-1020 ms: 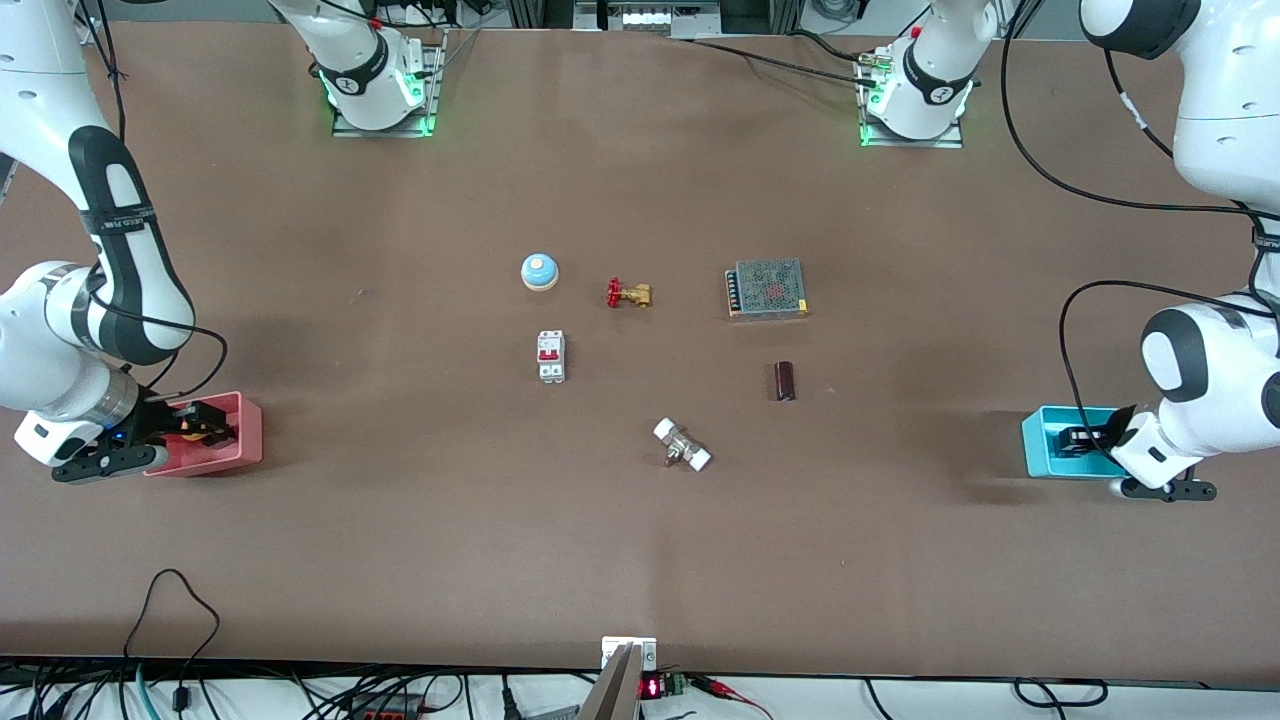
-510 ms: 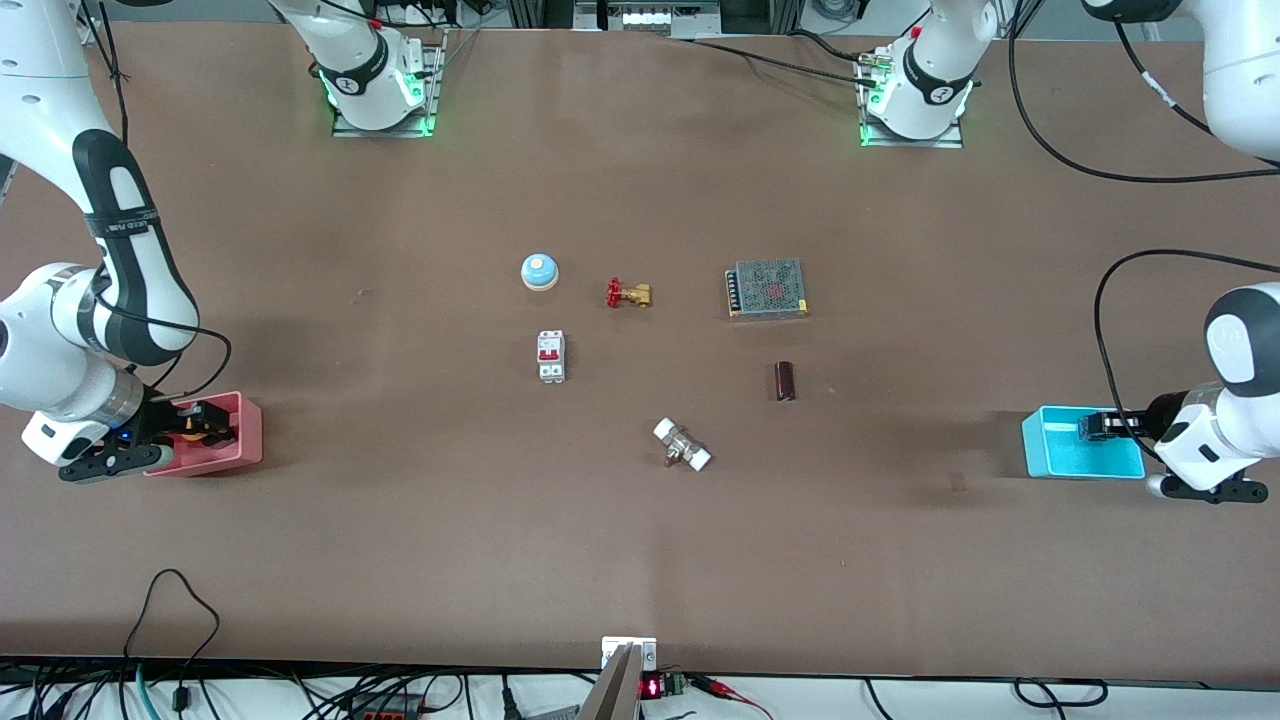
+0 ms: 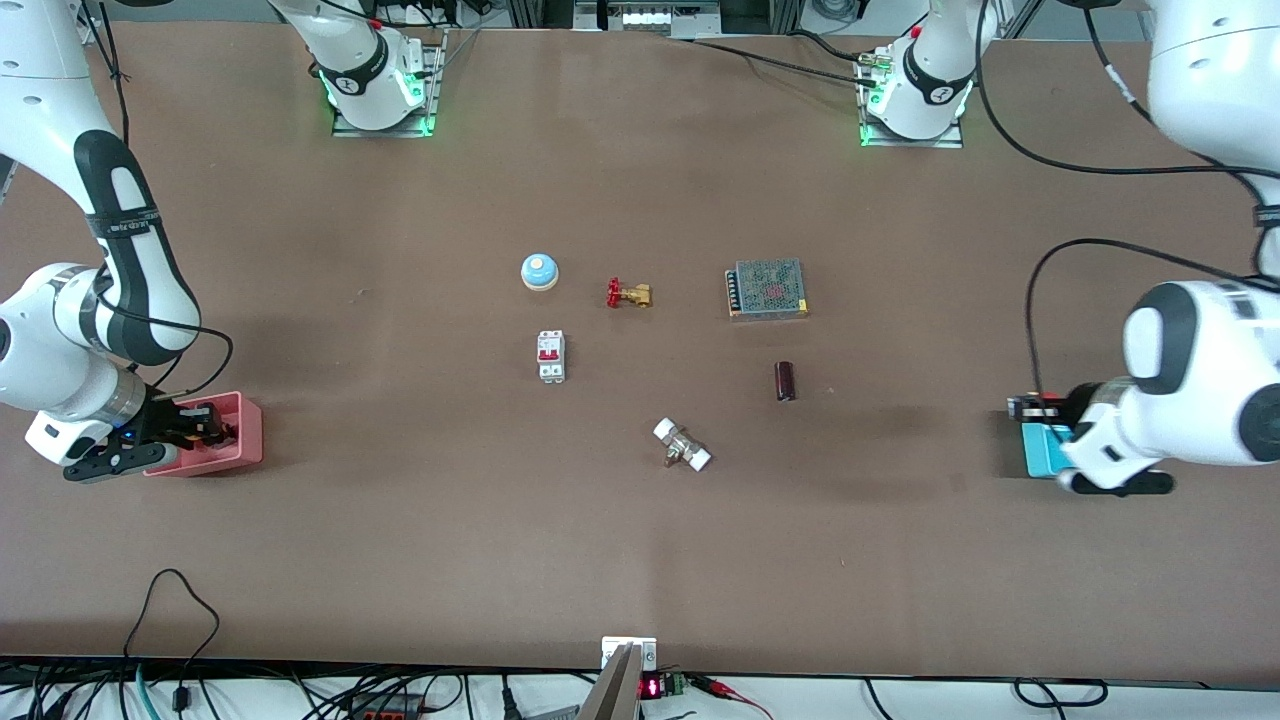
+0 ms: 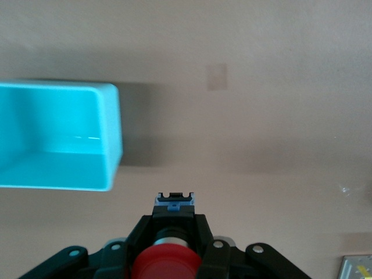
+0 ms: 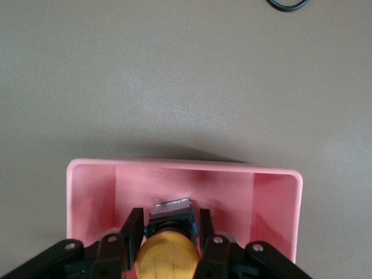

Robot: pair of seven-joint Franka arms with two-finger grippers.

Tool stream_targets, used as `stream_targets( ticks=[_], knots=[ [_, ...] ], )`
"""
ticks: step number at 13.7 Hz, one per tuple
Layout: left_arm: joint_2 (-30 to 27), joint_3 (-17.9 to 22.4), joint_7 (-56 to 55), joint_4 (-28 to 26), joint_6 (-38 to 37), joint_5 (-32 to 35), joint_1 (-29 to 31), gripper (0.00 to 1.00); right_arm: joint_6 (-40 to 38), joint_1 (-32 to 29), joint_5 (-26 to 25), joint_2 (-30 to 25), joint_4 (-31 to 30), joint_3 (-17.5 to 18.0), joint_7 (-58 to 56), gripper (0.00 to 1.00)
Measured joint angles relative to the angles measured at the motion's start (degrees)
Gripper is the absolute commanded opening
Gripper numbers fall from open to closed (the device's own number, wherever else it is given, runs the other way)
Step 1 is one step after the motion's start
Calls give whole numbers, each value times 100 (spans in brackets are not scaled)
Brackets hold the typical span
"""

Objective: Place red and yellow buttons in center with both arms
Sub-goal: 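Lift the yellow button with the right gripper while the left gripper lifts the red button, then set the red button beside the cyan box while the right gripper carries yellow button inward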

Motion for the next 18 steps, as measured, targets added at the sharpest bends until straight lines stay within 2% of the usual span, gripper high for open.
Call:
stream_targets(
  ticks=[3, 7, 9, 10, 11, 12, 13, 15, 18],
  knots=[
    [39, -35, -253, -616, 782, -1, -212, 29, 1, 0, 0, 4, -2, 0, -23, 20],
    [39, -125, -432, -1523, 1978, -1, -231, 29, 2, 0, 0, 5, -4, 0, -82, 10],
    [4, -127, -450, -1769, 2288, -2, -229, 30, 9, 0, 0, -18, 9, 0, -182, 9],
    [-45, -127, -451, -1820, 2312, -2, -225, 38, -62, 0, 0, -86, 30, 0, -233, 8],
    [-75, -127, -451, -1862, 2319, -2, -223, 66, -307, 1, -1, -211, 66, 1, -252, 8],
    [-80, -127, -453, -1884, 2325, -2, -223, 87, -714, 1, -1, -416, 119, 6, -253, 7],
    [-80, -127, -453, -1900, 2333, -1, -223, 100, -1202, 2, 0, -683, 172, 21, -249, 6],
    [-80, -127, -456, -1918, 2340, -2, -214, 100, -2127, 8, 12, -1328, 210, 122, -31, 6],
    [-88, -126, -457, -1918, 2342, -2, -202, 100, -3014, 97, 30, -2052, 148, 709, 1235, 6]
  ],
)
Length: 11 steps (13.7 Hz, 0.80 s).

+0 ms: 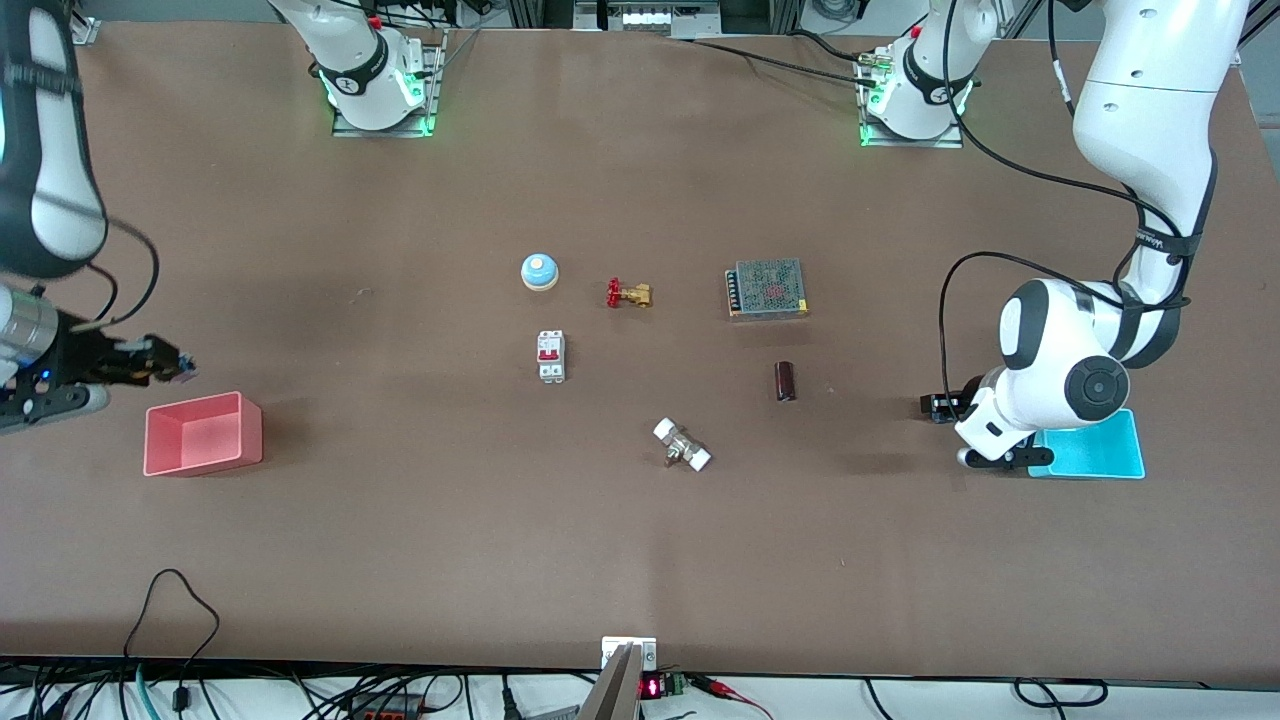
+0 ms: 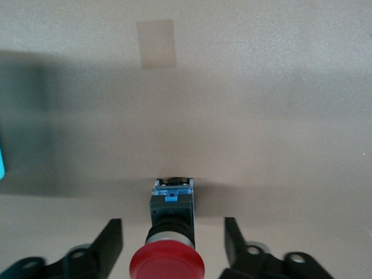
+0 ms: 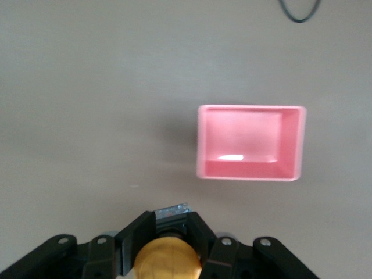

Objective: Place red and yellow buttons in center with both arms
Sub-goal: 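Set the red button beside the cyan box while the right gripper carries yellow button inward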

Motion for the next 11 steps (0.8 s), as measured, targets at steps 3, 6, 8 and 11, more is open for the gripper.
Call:
stream_targets(
  ticks=[3, 6, 8, 11],
  knots=[
    [-172, 0, 0, 12, -77, 0, 6, 100, 2, 579, -10, -170, -278, 507, 1722, 7],
    [-710, 1, 1, 60, -394, 0, 11, 100, 1111, 1161, -40, -117, -1011, 687, 2909, 7],
    [-1130, 4, 2, 130, -675, 0, 18, 100, 1903, 1311, -135, -26, -1570, 693, 3134, 7],
    [-1589, -3, 7, 583, -1522, 3, 12, 100, 2234, 1413, -325, 169, -1830, 692, 3328, 7]
  ],
)
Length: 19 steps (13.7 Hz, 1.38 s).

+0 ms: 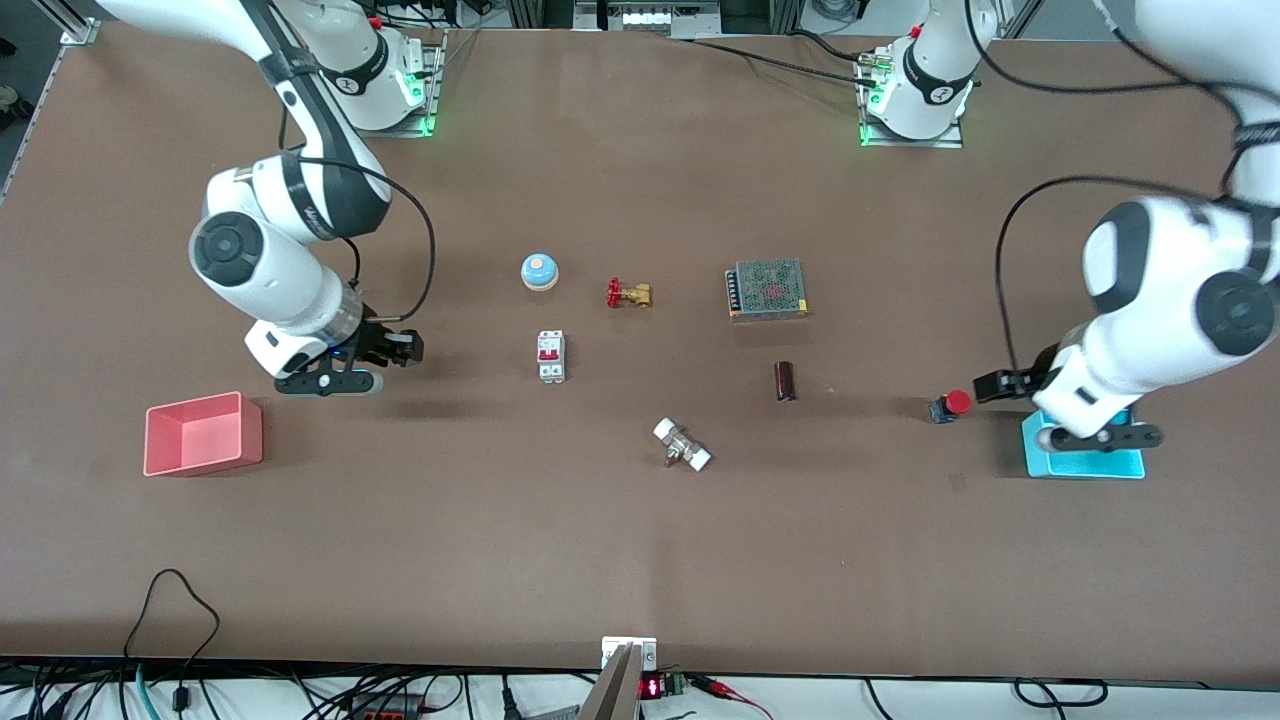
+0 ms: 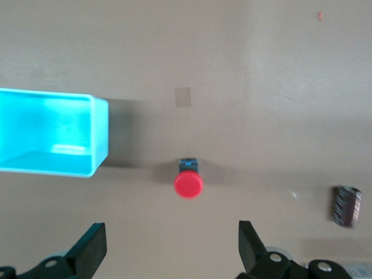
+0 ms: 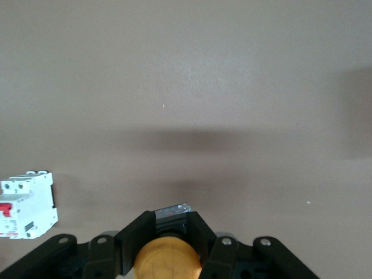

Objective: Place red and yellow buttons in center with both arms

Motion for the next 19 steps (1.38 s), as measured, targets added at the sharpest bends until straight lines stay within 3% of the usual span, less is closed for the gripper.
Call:
stream_targets(
  ticks=[3, 7, 10, 12, 15, 19],
  knots=[
    [-120, -11, 8, 757, -1018, -3, -5, 100, 222, 164, -323, 193, -15, 1, 386, 7],
    [-126, 18, 12, 1714, -1132, -198, 15, 100, 650, 209, -556, 493, -46, 0, 456, 7],
    [-266, -8, 12, 2053, -1514, -193, -2, 100, 963, 240, -806, 735, -56, 0, 457, 7],
    [-642, -27, 12, 1744, -1522, -188, -15, 100, 1054, 252, -844, 860, -58, 0, 457, 8],
    [-1469, -33, 91, 620, -1257, -187, -14, 100, 1133, 260, -1005, 972, -59, -2, 457, 9],
    [-1927, -32, 292, 499, -2358, -188, 3, 100, 1189, 261, -1045, 1052, -59, -3, 457, 11]
  ],
)
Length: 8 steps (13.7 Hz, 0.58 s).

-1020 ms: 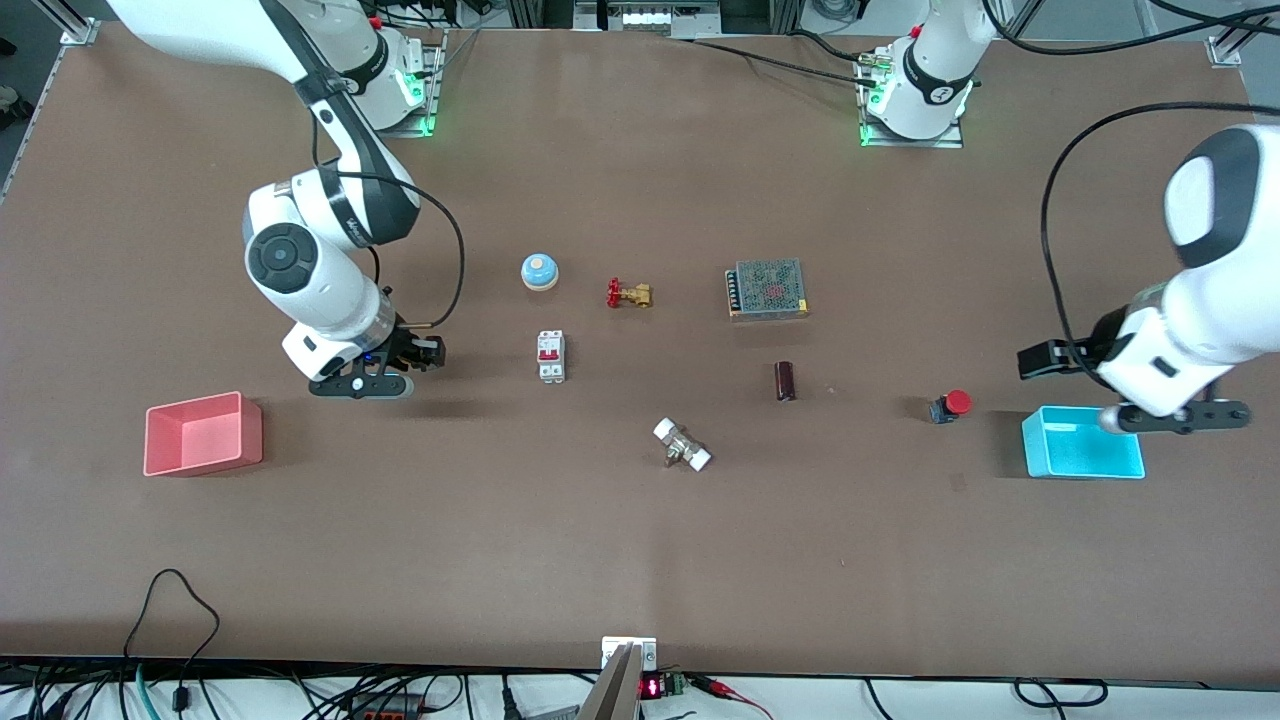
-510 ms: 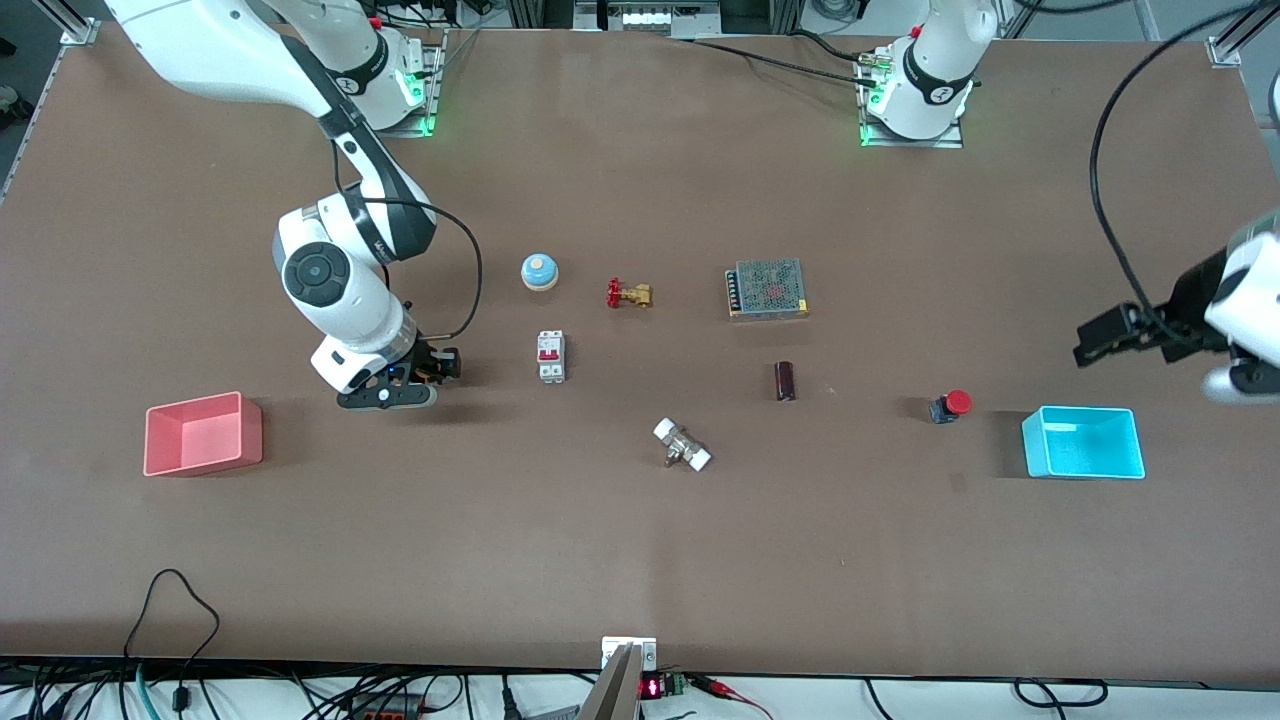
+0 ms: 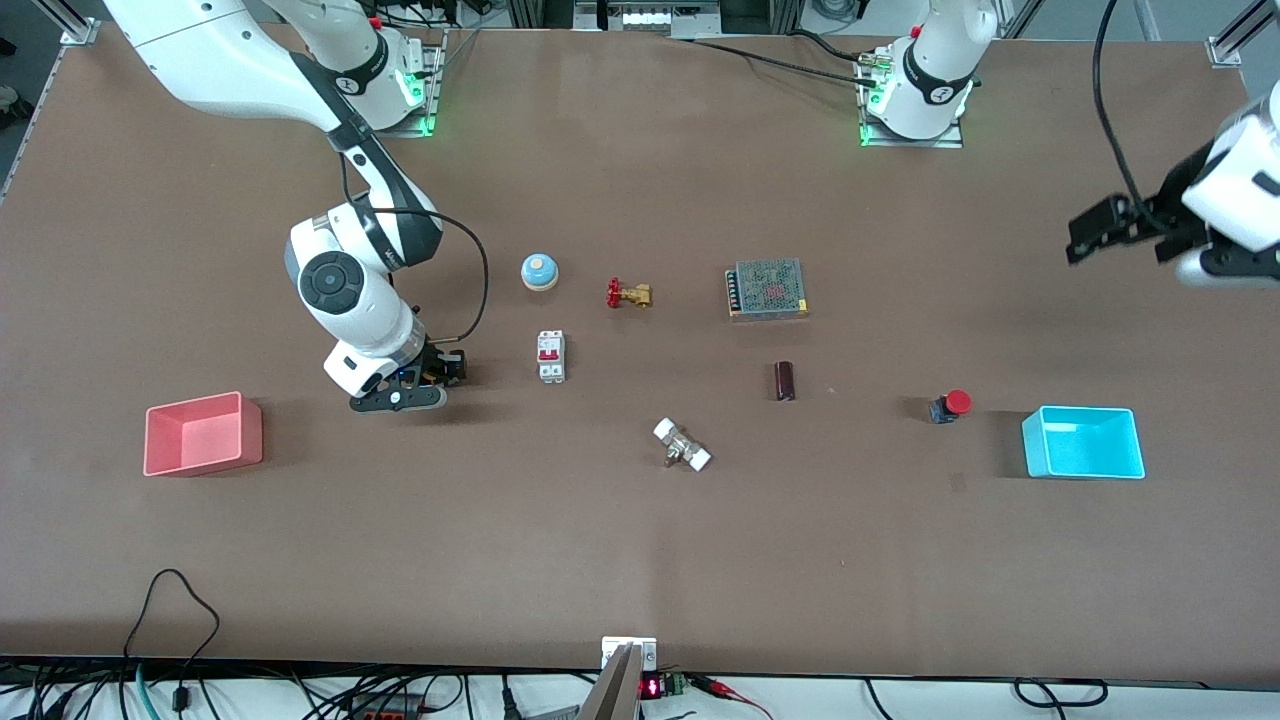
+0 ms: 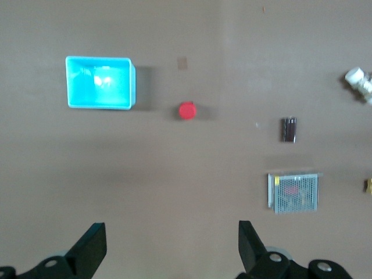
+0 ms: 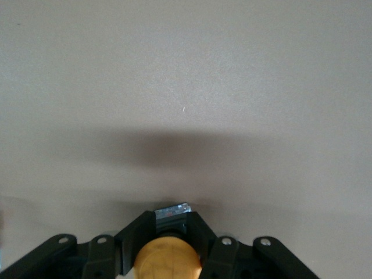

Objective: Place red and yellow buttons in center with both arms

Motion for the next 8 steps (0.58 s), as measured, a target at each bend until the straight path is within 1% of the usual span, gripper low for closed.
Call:
stream_targets(
  ticks=[1, 5, 7, 8],
  knots=[
    [-17, -3, 17, 0, -17, 0, -1, 100, 0, 0, 0, 0, 0, 0, 0, 13],
    [8, -3, 36, -1, -17, 0, -1, 100, 2, 0, 0, 1, 0, 0, 0, 28],
    [8, -3, 39, -1, -17, 0, 0, 100, 3, 0, 0, 1, 0, -1, 0, 42],
    [9, -3, 40, -1, -17, 0, -1, 100, 6, 0, 0, 1, 0, -1, 1, 60]
  ],
)
